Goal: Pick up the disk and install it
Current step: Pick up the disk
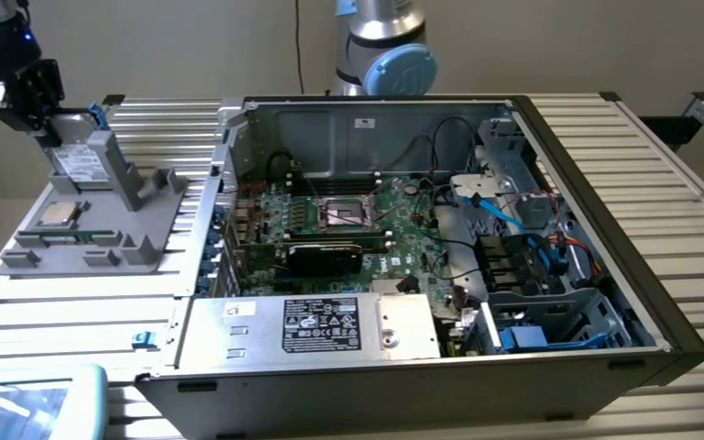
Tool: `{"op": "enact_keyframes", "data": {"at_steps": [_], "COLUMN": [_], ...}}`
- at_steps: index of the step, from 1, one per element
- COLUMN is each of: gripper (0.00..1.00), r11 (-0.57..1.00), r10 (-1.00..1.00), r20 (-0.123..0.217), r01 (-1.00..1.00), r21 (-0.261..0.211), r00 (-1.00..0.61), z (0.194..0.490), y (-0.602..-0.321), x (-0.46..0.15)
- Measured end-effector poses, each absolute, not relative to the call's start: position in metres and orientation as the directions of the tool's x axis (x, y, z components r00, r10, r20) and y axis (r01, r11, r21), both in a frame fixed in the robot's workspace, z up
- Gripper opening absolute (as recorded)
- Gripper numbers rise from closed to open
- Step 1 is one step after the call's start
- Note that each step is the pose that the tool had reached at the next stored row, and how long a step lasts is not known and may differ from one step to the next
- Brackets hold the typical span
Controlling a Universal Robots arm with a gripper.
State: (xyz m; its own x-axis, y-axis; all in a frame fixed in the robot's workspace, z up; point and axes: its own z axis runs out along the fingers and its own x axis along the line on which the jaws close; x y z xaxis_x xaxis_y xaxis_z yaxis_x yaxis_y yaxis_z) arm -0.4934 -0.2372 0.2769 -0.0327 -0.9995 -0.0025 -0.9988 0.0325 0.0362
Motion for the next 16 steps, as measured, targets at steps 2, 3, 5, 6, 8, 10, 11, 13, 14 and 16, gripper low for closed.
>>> {"op": "enact_keyframes", "data": {"at_steps": [2, 3, 5, 6, 8, 10, 11, 13, 14, 16], "gripper": [0.38, 0.38, 0.38, 0.38, 0.38, 0.38, 0.38, 0.38, 0.38, 0.39], "r11": [0.033, 0.033, 0.033, 0.033, 0.033, 0.033, 0.033, 0.033, 0.033, 0.033], "r10": [-0.999, -0.999, -0.999, -0.999, -0.999, -0.999, -0.999, -0.999, -0.999, -0.999], "r20": [-0.003, -0.003, -0.003, -0.003, -0.003, -0.003, -0.003, -0.003, -0.003, -0.003], "r01": [-0.999, -0.999, -0.999, -0.999, -0.999, -0.999, -0.999, -0.999, -0.999, -0.999], "r21": [0.035, 0.035, 0.033, 0.032, 0.032, 0.032, 0.032, 0.032, 0.032, 0.032], "r00": [-0.033, -0.033, -0.033, -0.033, -0.033, -0.033, -0.033, -0.033, -0.033, -0.033], "z": [0.2779, 0.2788, 0.2798, 0.2798, 0.2799, 0.2800, 0.2800, 0.2800, 0.2800, 0.2799], "y": [-0.2379, -0.2380, -0.2380, -0.2381, -0.2382, -0.2382, -0.2382, -0.2382, -0.2382, -0.2382], "x": [-0.4934, -0.4934, -0.4934, -0.4934, -0.4934, -0.4934, -0.4934, -0.4934, -0.4934, -0.4934]}}
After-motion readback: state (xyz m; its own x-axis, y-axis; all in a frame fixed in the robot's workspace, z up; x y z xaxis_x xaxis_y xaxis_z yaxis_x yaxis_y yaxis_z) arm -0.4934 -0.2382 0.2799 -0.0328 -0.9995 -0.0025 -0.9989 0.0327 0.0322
